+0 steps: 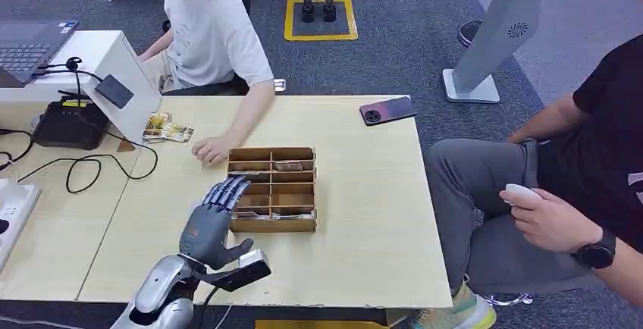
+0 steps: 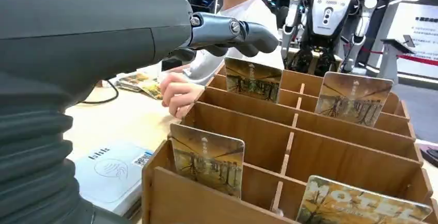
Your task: Pass the card to the sensor for recognition and then transmit it.
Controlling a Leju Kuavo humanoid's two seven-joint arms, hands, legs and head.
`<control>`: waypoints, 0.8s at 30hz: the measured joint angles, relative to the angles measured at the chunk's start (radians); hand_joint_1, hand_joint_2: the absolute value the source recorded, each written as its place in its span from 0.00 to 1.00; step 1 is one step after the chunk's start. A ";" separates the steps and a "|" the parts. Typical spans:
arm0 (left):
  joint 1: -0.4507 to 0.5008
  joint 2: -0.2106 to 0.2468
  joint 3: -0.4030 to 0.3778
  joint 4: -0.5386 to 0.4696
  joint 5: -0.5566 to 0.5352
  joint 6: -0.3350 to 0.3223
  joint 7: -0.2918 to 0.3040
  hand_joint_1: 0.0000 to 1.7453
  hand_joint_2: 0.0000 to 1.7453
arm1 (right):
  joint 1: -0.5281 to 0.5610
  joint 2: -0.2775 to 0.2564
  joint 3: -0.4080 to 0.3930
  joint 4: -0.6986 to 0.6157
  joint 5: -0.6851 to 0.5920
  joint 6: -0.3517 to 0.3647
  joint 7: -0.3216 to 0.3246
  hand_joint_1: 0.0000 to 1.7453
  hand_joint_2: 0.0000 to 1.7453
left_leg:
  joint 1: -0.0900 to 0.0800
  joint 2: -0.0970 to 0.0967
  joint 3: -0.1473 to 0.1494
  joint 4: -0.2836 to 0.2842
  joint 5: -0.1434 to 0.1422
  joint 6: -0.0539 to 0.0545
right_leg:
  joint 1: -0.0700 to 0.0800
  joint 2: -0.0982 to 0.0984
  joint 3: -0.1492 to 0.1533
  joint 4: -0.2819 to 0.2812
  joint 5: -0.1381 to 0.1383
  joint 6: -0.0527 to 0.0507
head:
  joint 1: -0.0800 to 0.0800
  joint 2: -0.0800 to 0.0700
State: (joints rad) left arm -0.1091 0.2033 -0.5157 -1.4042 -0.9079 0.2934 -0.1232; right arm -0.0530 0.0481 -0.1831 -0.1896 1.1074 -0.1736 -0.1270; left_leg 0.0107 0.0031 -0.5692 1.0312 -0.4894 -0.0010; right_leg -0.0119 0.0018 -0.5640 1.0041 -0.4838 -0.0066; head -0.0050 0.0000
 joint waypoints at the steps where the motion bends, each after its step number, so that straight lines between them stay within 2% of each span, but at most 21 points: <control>1: 0.000 -0.002 0.002 0.000 0.000 0.000 0.000 0.00 1.00 | 0.000 0.000 0.000 0.000 0.001 0.000 0.000 0.00 0.00 | 0.000 0.000 0.000 0.000 0.000 0.000 | 0.000 0.000 0.000 0.000 0.000 0.000 | 0.000 0.000; 24: 0.000 -0.010 0.022 0.074 -0.042 -0.006 0.023 0.00 1.00 | -0.002 0.005 0.000 0.000 0.013 0.006 0.001 0.00 0.00 | 0.000 0.000 0.000 0.000 0.000 0.000 | 0.000 0.000 0.000 0.000 0.000 0.000 | 0.000 0.000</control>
State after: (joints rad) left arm -0.1093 0.1930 -0.4940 -1.3306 -0.9502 0.2876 -0.1003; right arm -0.0548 0.0526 -0.1835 -0.1900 1.1208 -0.1675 -0.1259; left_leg 0.0108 0.0031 -0.5693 1.0312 -0.4894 -0.0010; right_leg -0.0119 0.0018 -0.5640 1.0041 -0.4838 -0.0066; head -0.0050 0.0000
